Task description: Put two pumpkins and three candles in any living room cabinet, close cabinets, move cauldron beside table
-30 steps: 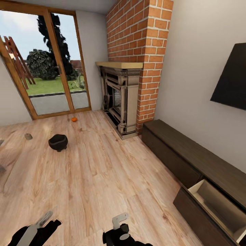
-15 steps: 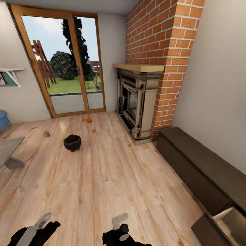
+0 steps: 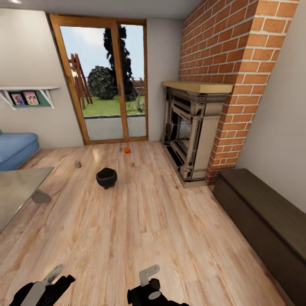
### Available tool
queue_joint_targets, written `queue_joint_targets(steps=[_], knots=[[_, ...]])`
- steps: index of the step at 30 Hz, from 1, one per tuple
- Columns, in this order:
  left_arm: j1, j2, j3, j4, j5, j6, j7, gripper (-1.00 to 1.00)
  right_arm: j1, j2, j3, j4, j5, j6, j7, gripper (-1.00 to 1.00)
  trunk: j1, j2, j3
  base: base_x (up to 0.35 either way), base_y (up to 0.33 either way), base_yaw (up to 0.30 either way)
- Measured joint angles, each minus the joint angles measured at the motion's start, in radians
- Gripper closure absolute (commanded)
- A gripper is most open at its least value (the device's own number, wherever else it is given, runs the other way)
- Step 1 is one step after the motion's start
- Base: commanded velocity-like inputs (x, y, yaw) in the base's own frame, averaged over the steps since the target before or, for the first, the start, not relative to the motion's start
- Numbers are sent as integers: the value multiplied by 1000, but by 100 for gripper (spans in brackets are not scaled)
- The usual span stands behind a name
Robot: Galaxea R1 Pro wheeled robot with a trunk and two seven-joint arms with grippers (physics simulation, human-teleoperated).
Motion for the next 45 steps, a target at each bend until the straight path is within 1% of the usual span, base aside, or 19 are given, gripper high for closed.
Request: queue_joint_targets(steps=[5,16,34,45], knots=[[0,0,0,0,-3,0,0,-100,0,0,0,0,0,0,0,-100,0,0,4,174,28,253],[0,0,0,0,-5,0,0,-100,0,0,0,-2,0,-2,0,-100,-1,0,15,325,80,211],[0,0,-3,0,-7,0,0,-100,0,0,0,-5,2,-2,0,-100,-1,0,16,340,24,14],[0,0,-4,0,-6,0,0,-100,0,0,0,-6,2,-2,0,-100,-1,0,16,341,121,0]])
